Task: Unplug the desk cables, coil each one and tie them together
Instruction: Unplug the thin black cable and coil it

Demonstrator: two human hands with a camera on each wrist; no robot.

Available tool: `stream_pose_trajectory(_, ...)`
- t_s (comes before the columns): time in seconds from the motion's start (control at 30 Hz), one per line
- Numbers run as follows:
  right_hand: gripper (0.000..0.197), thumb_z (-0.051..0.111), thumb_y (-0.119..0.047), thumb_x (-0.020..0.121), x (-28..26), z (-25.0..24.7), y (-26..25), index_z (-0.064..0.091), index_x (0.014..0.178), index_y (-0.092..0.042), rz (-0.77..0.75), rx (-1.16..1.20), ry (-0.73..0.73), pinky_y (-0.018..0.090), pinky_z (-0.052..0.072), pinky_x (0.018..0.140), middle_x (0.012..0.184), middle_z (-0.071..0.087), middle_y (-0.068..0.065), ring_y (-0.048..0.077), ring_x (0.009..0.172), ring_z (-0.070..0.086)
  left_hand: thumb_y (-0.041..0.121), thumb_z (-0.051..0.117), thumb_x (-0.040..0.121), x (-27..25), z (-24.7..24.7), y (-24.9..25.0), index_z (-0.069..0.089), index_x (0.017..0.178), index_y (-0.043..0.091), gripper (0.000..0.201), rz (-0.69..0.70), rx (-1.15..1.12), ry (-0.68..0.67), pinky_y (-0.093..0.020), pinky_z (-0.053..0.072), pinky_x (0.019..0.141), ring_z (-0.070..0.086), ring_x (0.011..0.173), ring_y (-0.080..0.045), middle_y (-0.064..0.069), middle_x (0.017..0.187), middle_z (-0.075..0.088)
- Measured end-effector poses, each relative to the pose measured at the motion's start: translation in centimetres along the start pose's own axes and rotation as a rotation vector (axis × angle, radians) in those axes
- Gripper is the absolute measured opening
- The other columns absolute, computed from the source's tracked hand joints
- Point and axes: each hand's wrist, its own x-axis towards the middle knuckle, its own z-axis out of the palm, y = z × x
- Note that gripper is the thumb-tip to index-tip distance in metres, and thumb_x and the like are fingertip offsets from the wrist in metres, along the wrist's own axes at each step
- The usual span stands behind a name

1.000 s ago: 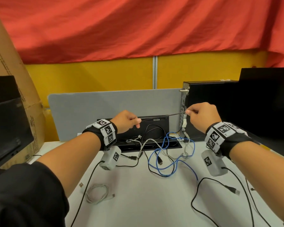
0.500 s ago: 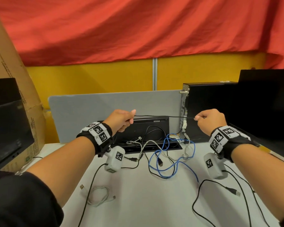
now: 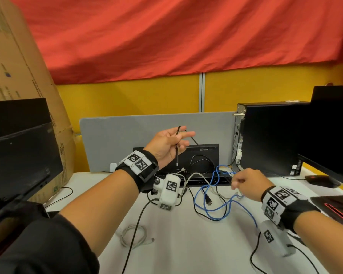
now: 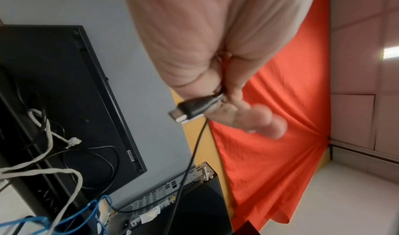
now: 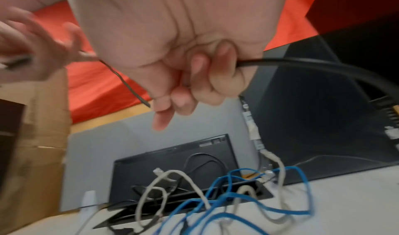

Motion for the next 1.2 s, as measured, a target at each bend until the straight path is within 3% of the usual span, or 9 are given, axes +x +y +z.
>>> stream_pose_trajectory(0.07,0.032,0.055,-0.013,0.091,-0.9,0.2,-1.6,0.066,0.065,-0.027,-0.105,0.053,-0.096,0.016,0.039,0.062,0.073,0.063,-0.012,0.002,0.071,0.056,-0.012,0.032,0.097,0.2,0.0,-0.5,0.038,0.135,-0.002,0.039,0.040,-0.061,0.051,-0.031,0.060,0.078,0.070,0.098,-0.027,-0.017,0.119,0.065)
stream_pose_trajectory(0.13,0.032,0.057,-0.012,0.089,-1.4,0.1,-3.1,0.067,0.062,-0.025,-0.174,0.151,-0.161,0.017,0.041,0.067,0.069,0.063,-0.012,0.002,0.072,0.056,-0.018,0.030,0.096,0.5,-0.2,-1.0,0.032,0.141,-0.002,0.048,0.083,-0.048,0.133,-0.038,0.054,0.094,0.059,0.119,-0.032,-0.019,0.137,0.053)
stream_pose_trajectory(0.3,0.035,0.052,-0.008,0.087,-2.7,-2.1,-6.3,0.061,0.054,-0.017,-0.266,0.391,-0.217,0.020,0.040,0.059,0.062,0.055,-0.001,0.010,0.059,0.046,-0.020,0.030,0.095,0.7,-1.0,-2.4,0.021,0.150,0.003,0.061,0.099,0.150,0.244,-0.038,0.034,0.114,0.040,0.138,-0.026,-0.018,0.149,0.040)
stream_pose_trajectory(0.43,0.023,0.047,-0.017,0.076,-3.6,-3.8,-8.5,0.055,0.058,-0.007,-0.356,0.487,-0.290,0.007,0.031,0.045,0.048,0.043,-0.008,0.000,0.042,0.035,-0.020,0.028,0.094,0.6,-0.2,-3.2,0.018,0.151,0.003,0.062,0.072,0.204,0.228,-0.038,0.029,0.116,0.040,0.138,-0.024,-0.017,0.149,0.041)
stream_pose_trajectory(0.63,0.030,0.046,-0.003,0.087,-3.7,-5.0,-9.3,0.050,0.058,-0.006,-0.354,0.580,-0.314,0.023,0.019,0.045,0.047,0.032,0.000,0.012,0.044,0.024,-0.018,0.031,0.095,0.3,1.2,-3.6,0.016,0.152,0.004,0.062,0.030,0.276,0.121,-0.035,0.025,0.118,0.044,0.135,-0.021,-0.016,0.145,0.047)
stream_pose_trajectory(0.8,0.037,0.044,-0.006,0.094,-3.5,-6.9,-9.7,0.052,0.058,-0.010,-0.329,0.725,-0.141,0.023,0.020,0.045,0.047,0.032,-0.001,0.011,0.043,0.026,-0.011,0.042,0.096,-1.1,2.9,-4.1,0.029,0.148,0.003,0.055,-0.090,0.398,-0.026,-0.019,0.050,0.093,0.058,0.122,-0.024,-0.021,0.130,0.060)
stream_pose_trajectory(0.93,0.036,0.046,-0.013,0.098,-2.2,-7.4,-9.3,0.055,0.063,-0.012,-0.274,0.769,0.033,0.021,0.021,0.043,0.045,0.035,-0.007,0.009,0.041,0.027,-0.005,0.029,0.100,-2.1,3.2,-4.4,0.027,0.149,0.004,0.050,-0.204,0.392,-0.220,-0.043,0.035,0.113,0.063,0.115,-0.029,-0.019,0.126,0.063)
stream_pose_trajectory(1.07,0.033,0.047,-0.021,0.099,-0.8,-6.9,-7.8,0.058,0.070,-0.014,-0.219,0.722,0.166,0.019,0.028,0.046,0.052,0.038,-0.007,0.007,0.045,0.032,0.001,0.027,0.102,-2.5,3.2,-4.2,0.025,0.149,0.003,0.046,-0.236,0.291,-0.352,-0.053,0.028,0.115,0.069,0.102,-0.031,-0.015,0.119,0.068)
stream_pose_trajectory(1.2,0.030,0.047,-0.024,0.100,0.1,-5.8,-6.4,0.062,0.076,-0.013,-0.212,0.635,0.254,0.014,0.034,0.044,0.057,0.043,-0.004,-0.001,0.040,0.036,0.007,0.033,0.101,-2.5,3.7,-4.1,0.040,0.141,0.009,0.041,-0.218,0.143,-0.434,-0.054,0.027,0.112,0.073,0.083,-0.023,-0.016,0.113,0.070)
